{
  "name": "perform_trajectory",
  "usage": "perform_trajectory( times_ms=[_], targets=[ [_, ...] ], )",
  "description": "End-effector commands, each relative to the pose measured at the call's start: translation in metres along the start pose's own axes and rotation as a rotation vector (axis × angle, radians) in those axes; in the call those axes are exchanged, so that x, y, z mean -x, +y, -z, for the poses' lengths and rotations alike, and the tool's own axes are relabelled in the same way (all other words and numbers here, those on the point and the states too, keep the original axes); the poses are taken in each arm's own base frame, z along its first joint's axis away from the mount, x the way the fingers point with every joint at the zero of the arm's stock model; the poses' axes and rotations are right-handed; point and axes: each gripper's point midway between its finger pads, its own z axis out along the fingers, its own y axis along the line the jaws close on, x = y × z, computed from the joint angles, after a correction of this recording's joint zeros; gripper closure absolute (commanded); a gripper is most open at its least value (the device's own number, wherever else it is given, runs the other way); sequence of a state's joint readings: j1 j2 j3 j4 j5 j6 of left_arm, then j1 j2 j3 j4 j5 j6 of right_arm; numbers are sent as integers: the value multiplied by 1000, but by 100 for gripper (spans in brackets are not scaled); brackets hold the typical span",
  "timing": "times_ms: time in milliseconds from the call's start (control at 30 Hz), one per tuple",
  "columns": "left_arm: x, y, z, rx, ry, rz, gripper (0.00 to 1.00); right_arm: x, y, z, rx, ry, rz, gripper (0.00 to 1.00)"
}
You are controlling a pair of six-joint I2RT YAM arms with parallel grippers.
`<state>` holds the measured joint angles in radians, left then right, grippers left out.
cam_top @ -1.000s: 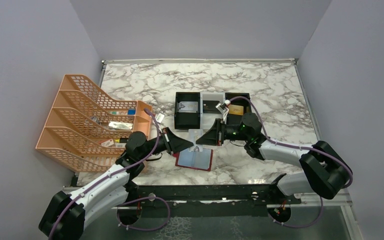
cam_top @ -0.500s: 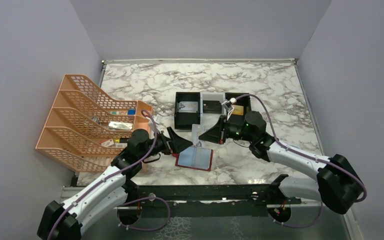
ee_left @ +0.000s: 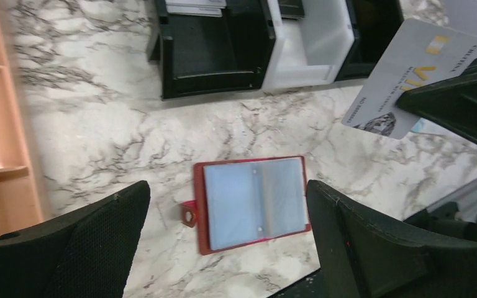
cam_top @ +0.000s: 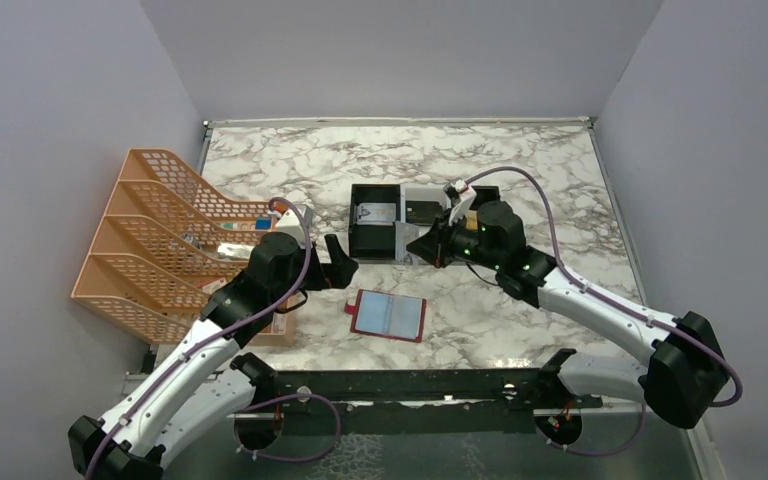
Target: Take the credit cards out of the card holder
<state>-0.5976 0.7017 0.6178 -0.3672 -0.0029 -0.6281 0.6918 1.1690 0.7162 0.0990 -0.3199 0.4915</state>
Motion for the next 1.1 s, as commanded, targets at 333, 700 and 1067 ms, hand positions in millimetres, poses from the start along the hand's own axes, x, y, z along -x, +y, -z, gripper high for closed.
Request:
perform_trajectory(
  times_ms=[333, 700, 1067],
  targets=[
    [36, 54, 18, 336, -93, -177, 1, 39, -36, -43, -443, 72, 535, 99],
    [52, 61, 40, 370, -207, -167, 1, 44, -55, -104, -491, 215, 690, 99],
    [56, 65, 44, 393, -221, -175, 1, 31, -108, -149, -646, 382, 933, 98]
  ],
)
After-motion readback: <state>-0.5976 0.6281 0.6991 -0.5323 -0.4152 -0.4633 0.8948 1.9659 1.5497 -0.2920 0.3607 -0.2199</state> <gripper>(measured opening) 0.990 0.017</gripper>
